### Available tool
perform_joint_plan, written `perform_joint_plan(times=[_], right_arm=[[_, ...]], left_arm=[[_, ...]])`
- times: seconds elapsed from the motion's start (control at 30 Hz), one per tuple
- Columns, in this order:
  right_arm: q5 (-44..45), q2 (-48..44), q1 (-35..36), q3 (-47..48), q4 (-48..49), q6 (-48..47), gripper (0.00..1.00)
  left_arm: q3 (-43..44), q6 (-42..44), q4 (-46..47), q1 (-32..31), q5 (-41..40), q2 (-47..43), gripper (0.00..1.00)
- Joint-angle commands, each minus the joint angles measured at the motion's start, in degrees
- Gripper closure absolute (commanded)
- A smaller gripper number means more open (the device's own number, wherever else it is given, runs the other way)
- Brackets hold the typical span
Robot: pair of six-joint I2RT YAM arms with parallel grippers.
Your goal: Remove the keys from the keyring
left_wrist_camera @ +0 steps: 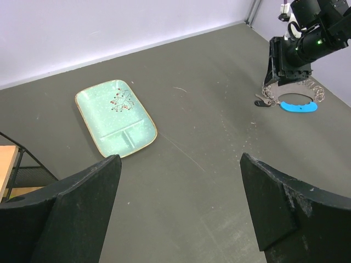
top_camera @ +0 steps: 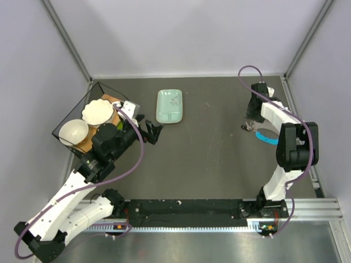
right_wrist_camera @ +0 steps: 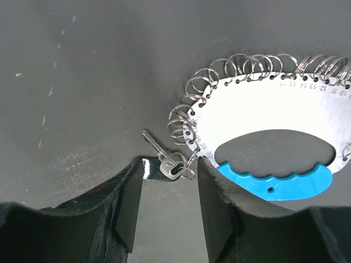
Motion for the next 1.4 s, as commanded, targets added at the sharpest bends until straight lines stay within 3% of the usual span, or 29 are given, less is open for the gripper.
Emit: perform_joint_plan(times=[0.0,0.57,0.63,0.73,0.93,1.07,1.2,1.37], right_arm=[[0.32,1.97,-2.12,3.6,-0.14,-0.98,0.55],[-9.44,11.46,-6.25,8.26,-0.05,-5.9,0.55],[-9.96,11.82,-6.17,8.26,-0.05,-7.3,0.6],[-11.89,11.73,-6.08,8.26,0.12,-9.5,0.8],[-14.97,9.27,-3.8,7.99,0.12,-14.24,1.0],[-15.68,7.34,2.16,6.68,1.09,-16.54,1.0],[-17.77,3.39,7.52,2.99,3.81,-17.51,1.0],[-23.47,-4.77,13.25,-5.79,11.69,-17.86,1.0]], left_arm=[[-0.03,-0.08,1.77,-0.14,-0.53,-0.43,0.05],[-0.38,0.54,2.03,-0.14,0.35,-0.42,0.06],[-0.47,0.72,2.03,-0.14,0.52,-0.34,0.07],[-0.56,1.07,2.21,-0.14,1.22,-0.34,0.09],[-0.73,1.33,2.39,-0.14,1.32,-0.34,0.13],[-0.73,-0.42,2.39,-0.14,-1.14,0.27,0.17],[-1.09,-7.45,1.42,-0.14,-5.63,2.29,0.3],[3.74,-12.9,-8.94,-0.05,-8.35,9.31,0.35]])
